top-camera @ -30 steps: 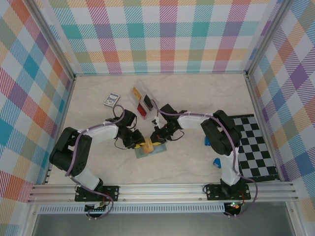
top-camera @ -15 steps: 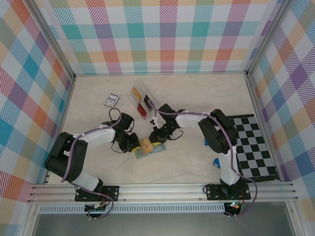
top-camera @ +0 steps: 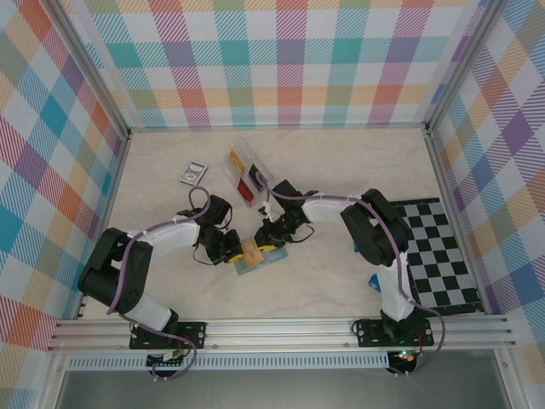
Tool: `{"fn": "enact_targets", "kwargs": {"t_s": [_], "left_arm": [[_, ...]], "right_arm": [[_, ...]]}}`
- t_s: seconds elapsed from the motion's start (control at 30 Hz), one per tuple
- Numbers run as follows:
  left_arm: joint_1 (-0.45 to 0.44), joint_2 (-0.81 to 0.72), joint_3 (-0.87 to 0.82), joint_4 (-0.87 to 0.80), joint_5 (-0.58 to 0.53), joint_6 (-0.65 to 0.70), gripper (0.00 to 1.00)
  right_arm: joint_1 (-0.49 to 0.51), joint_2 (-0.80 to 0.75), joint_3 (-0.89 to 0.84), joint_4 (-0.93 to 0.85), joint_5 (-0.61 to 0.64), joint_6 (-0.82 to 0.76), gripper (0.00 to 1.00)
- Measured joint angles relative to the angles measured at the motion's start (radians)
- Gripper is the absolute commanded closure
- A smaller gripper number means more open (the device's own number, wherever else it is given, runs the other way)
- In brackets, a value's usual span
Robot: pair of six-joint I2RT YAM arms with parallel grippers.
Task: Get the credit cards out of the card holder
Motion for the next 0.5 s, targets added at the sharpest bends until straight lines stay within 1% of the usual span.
{"fn": "enact_targets", "kwargs": {"t_s": [0.1, 0.23, 0.5], "left_arm": [[0.0, 0.002, 0.0, 0.0, 0.001, 0.0, 0.93], [0.001, 0.002, 0.001, 0.0, 0.001, 0.0, 0.93], [0.001, 0.002, 0.001, -0.002, 0.001, 0.0, 0.93]], "right_arm": [[0.008, 0.0, 0.0, 0.0, 0.003, -0.001, 0.87], [0.01, 0.0, 0.002, -0.005, 0.006, -0.008, 0.95], [0.015, 0.0, 0.026, -0.042, 0.022, -0.031, 0.97]]}}
